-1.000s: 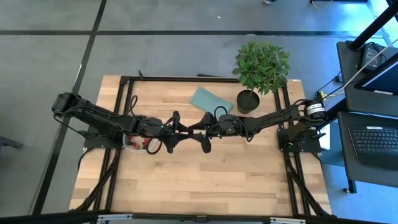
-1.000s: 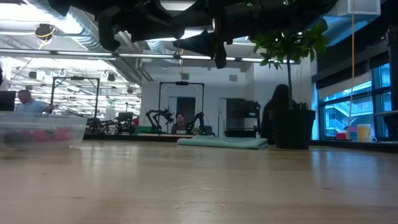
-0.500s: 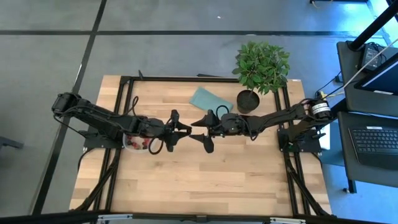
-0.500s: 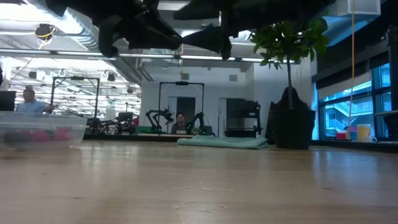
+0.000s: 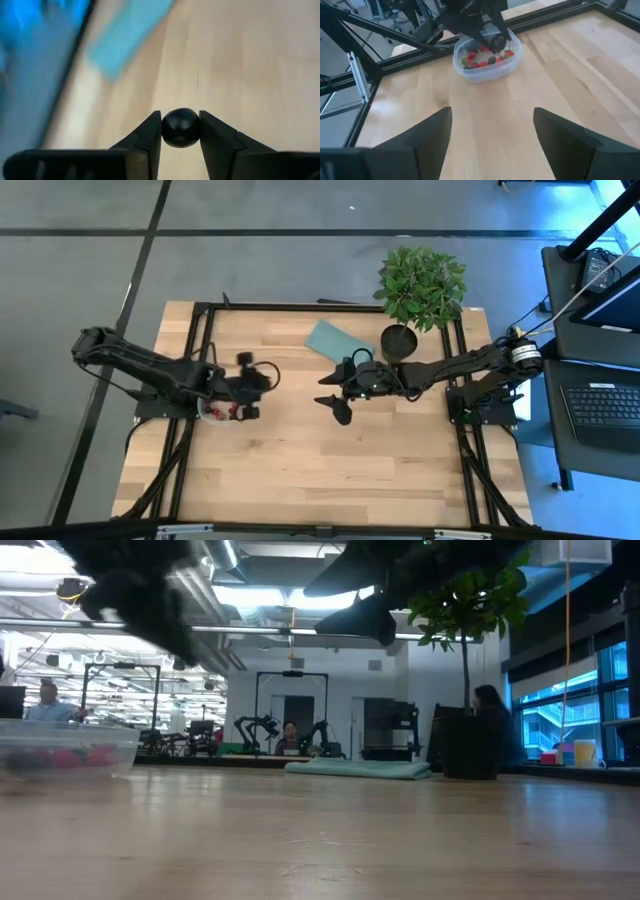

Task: Pick and placing Produce into tupperware
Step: Put the black cherry into the transparent bin, then return to Home Position

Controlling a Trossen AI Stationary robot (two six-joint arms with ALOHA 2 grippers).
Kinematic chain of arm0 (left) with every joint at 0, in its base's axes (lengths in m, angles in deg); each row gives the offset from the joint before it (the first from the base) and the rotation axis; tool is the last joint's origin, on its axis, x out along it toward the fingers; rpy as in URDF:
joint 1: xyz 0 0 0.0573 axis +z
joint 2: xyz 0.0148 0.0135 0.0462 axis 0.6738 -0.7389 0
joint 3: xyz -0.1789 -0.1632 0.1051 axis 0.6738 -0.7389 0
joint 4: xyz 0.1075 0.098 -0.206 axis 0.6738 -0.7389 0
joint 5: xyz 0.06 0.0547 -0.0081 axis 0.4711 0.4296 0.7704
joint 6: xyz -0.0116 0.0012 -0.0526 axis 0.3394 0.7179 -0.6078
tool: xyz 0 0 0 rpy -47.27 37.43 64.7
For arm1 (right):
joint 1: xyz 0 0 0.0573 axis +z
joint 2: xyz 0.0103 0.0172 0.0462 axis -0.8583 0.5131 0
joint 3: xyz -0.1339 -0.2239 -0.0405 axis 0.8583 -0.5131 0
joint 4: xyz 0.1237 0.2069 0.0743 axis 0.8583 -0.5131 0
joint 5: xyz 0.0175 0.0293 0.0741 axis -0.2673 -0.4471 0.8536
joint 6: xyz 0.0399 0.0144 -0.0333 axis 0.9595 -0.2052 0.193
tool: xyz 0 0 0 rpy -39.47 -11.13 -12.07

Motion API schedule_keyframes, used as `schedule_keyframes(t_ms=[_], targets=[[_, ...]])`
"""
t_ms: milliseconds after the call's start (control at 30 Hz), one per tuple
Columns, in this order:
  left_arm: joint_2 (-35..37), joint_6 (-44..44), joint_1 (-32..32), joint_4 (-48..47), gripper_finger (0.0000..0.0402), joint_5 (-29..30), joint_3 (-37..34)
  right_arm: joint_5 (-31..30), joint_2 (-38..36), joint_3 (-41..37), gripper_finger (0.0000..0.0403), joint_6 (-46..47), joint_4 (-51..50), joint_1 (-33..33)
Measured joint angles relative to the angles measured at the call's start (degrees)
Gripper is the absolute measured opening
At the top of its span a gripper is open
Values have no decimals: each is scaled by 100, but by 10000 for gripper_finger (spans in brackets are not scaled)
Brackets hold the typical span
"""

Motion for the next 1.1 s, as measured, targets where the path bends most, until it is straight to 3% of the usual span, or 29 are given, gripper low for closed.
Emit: schedule_keyframes(t_ms=[167,367,567,800,1100], targets=[[52,-3198,-141,-2441,103,-557,221,-2,0,0,281,-15,12,0],[39,-5057,-242,-3916,103,-1599,-4,-7,0,0,281,-31,-2,0],[37,-5420,-267,-3649,114,-2282,-490,-11,0,0,281,-44,-22,0],[35,-5422,-267,-3501,111,-2272,-607,-11,0,0,281,-44,-24,0],[35,-5387,-267,-3441,144,-2260,-607,-11,0,0,281,-46,-26,0]])
